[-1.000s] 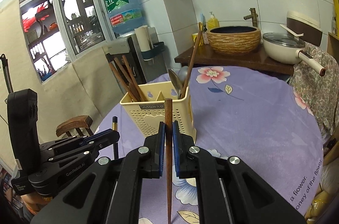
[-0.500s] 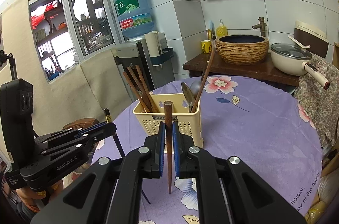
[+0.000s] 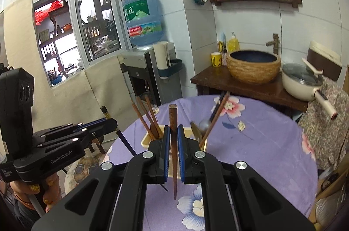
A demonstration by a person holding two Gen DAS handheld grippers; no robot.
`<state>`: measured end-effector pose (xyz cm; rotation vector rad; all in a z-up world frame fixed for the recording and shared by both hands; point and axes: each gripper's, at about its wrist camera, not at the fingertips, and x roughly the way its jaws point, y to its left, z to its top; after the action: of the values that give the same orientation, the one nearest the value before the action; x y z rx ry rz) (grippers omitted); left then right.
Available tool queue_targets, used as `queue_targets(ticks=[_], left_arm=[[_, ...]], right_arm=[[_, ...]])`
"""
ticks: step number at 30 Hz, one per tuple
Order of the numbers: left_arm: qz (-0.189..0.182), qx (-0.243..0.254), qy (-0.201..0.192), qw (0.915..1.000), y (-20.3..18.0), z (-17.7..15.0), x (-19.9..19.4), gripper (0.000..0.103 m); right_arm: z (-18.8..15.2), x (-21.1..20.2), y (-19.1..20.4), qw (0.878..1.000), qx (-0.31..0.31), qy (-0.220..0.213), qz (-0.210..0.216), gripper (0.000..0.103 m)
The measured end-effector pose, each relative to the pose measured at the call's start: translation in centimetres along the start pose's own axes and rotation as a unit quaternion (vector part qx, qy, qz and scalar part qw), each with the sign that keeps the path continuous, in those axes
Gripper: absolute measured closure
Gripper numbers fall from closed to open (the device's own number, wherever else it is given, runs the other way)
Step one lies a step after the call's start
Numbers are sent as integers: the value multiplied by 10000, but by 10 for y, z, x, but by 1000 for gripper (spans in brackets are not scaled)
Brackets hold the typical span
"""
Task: Organize utensils
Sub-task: 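Lift and carry both chopsticks to the cream holder, lowering them in, then open both tools to release the chopsticks and withdraw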
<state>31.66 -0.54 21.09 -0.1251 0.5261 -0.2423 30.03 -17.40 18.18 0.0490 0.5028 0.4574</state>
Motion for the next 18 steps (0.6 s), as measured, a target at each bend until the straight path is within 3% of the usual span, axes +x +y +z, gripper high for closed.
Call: queue_targets(ticks=[3,7,10,15,18], left_arm=[[29,34,-239,9997,-5,31,-17,96],[410,27,-724,9965,-9,76,-34,96],[610,-20,-794,9950,-8,93,-29,96],[887,-163,-657,9938,4,84,6,96],[872,-336,-273,9952,18,61,44,96]], right_arm=[[34,-11,7,9997,-89,-206,-47,96],[73,-21,13,9978,-132,-625,-158,96],[88,-18,16,9956,-162,-845,-370,96],[74,16,5,9966,19,-687,-463,96],[51,42,-1,9977,31,-432,-522,96]])
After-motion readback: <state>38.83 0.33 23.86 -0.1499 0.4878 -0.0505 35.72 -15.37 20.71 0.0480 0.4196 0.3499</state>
